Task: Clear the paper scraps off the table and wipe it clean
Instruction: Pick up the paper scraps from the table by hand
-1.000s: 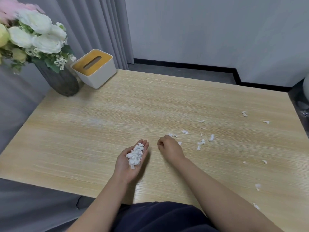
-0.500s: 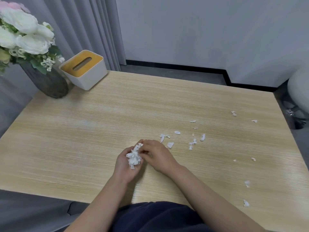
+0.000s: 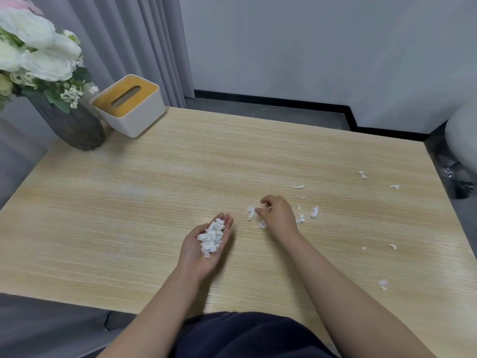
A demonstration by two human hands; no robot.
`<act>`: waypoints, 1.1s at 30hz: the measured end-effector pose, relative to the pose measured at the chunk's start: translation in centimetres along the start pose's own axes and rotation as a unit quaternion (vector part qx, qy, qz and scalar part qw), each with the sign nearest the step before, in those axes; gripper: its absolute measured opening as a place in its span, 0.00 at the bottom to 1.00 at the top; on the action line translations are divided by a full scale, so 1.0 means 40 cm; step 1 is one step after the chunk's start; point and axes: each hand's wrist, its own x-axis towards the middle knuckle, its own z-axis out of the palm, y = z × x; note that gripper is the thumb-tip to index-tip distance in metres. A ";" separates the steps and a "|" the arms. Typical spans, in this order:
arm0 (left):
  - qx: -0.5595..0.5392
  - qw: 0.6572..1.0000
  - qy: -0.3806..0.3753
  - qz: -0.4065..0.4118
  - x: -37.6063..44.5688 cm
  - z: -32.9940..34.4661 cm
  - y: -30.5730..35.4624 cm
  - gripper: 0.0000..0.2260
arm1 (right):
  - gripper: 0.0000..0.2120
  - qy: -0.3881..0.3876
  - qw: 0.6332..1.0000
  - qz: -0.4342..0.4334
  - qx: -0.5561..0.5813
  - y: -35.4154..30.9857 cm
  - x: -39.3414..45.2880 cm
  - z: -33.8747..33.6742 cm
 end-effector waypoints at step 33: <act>0.037 0.999 0.024 -0.012 0.026 0.049 -0.023 0.16 | 0.06 -0.025 0.975 -0.218 0.030 -0.163 -0.063 -0.067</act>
